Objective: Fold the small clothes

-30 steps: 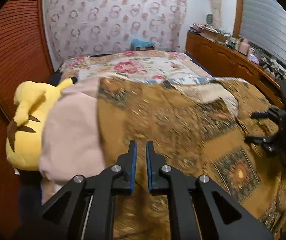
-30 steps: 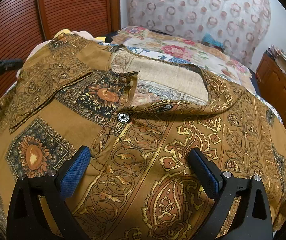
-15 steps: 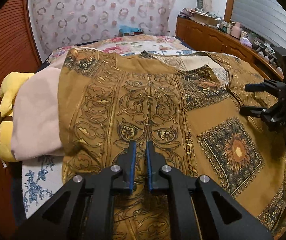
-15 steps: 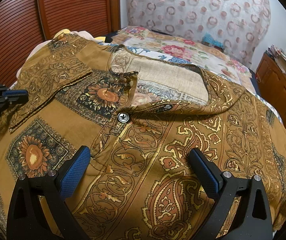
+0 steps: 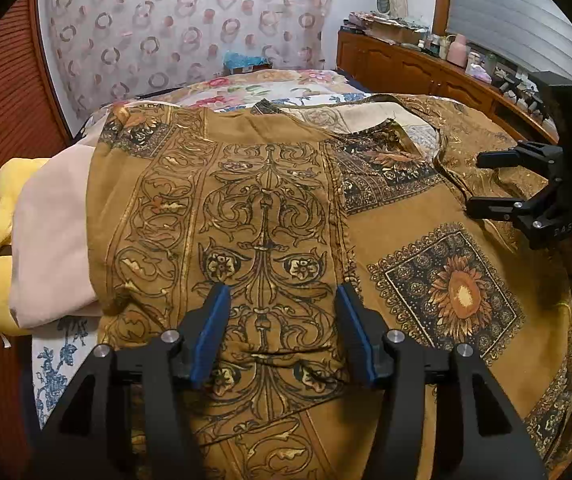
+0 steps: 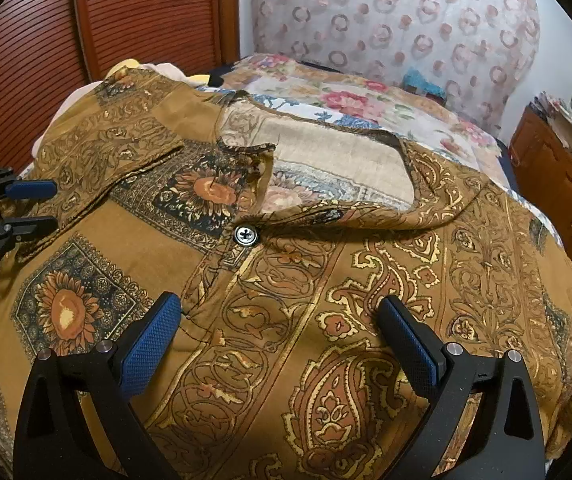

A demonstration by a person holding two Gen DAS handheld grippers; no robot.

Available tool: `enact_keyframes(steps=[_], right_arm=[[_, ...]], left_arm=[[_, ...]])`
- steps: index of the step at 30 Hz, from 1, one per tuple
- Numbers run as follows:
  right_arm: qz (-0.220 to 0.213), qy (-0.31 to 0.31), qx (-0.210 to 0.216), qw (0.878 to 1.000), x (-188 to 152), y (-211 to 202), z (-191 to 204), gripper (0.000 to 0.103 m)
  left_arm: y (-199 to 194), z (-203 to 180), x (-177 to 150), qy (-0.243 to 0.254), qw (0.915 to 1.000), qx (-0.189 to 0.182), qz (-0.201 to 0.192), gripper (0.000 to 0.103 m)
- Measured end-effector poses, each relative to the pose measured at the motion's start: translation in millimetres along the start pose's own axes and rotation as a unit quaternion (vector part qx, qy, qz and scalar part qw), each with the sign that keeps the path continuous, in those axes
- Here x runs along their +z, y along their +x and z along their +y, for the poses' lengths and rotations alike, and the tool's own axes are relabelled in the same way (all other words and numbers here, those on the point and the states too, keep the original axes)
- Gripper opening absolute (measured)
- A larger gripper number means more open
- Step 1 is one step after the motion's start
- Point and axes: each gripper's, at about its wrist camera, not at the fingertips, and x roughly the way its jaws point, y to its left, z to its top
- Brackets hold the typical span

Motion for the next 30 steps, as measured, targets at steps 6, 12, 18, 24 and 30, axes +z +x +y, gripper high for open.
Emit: enact_keyframes(steps=[6, 12, 18, 24, 30], right_arm=[[-0.031, 0.029, 0.003, 0.999, -9.7, -24.7, -16.1, 0.101], [-0.074, 0.056, -0.025, 0.995, -26.1, -80.4, -57.4, 0.099], [-0.071, 0.085, -0.089, 0.990, -57.2, -116.5, -118.7, 0.088], [-0.045, 0.136, -0.129, 0.981, -98.3, -129.0, -184.2, 0.081], [-0.026, 0.183, -0.127, 0.975, -131.9, -126.2, -221.2, 0.071]], left_arm=[[-0.1, 0.3, 0.3, 0.000, 1.0000, 0.000, 0.000, 0.056], [0.6, 0.9, 0.8, 0.000, 1.0000, 0.001, 0.000, 0.057], [0.5, 1.5, 0.7, -0.001, 1.0000, 0.000, 0.001, 0.058], [1.3, 1.8, 1.2, 0.000, 1.0000, 0.002, 0.001, 0.058], [-0.7, 0.6, 0.1, -0.008, 0.9999, 0.013, -0.004, 0.058]])
